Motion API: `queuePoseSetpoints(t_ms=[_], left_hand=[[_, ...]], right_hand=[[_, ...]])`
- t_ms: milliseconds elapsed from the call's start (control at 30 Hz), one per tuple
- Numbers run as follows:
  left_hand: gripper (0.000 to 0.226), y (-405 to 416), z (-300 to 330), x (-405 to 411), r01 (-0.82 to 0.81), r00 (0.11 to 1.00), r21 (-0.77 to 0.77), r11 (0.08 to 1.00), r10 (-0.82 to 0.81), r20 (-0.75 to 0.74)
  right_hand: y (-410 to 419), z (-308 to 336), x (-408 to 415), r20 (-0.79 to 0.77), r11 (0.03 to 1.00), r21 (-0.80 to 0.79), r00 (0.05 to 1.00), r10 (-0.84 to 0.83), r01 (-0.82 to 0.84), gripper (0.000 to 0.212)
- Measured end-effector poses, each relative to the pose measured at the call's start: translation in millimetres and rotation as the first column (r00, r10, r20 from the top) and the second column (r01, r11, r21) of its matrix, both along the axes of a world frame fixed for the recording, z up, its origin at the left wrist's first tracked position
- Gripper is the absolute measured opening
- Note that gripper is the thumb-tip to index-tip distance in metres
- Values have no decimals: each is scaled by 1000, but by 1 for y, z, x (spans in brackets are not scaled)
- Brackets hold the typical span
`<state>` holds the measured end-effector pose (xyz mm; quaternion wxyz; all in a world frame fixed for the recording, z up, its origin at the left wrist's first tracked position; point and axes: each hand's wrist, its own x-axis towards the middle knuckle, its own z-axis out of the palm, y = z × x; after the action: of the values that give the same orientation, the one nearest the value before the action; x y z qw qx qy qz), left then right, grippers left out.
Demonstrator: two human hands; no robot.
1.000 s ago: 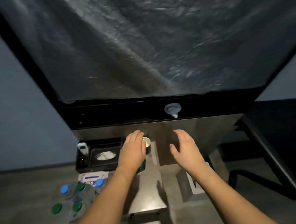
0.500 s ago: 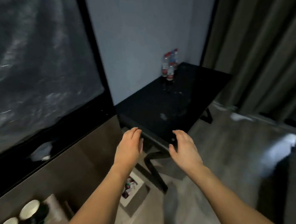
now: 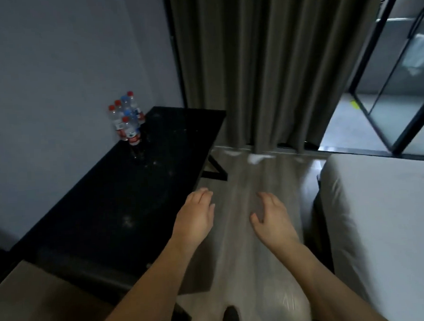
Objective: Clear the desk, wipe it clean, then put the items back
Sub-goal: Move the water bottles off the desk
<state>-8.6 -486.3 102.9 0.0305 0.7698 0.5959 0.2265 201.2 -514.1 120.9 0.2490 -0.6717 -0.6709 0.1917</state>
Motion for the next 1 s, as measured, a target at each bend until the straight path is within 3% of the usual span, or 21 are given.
queuePoseSetpoints(t_ms=[367,533,800,1000], left_hand=[[39,256,11,90,68,995,-34,997,-65,81],[38,348,-3,112,32,998,-57,998,-29,51],[42,464,26,71,-222,967,-80,972,230,105],[39,512,17,-6,-476,856,-126,870,491,162]], right_hand=[[225,27,80,90,995,12,991,-100,99,54],[326,9,106,85,998,-45,996,-39,43,56],[514,25,75,43,969,-40,969,245,-243,53],[607,19,-28,2,841,-60,842,539,-538,53]])
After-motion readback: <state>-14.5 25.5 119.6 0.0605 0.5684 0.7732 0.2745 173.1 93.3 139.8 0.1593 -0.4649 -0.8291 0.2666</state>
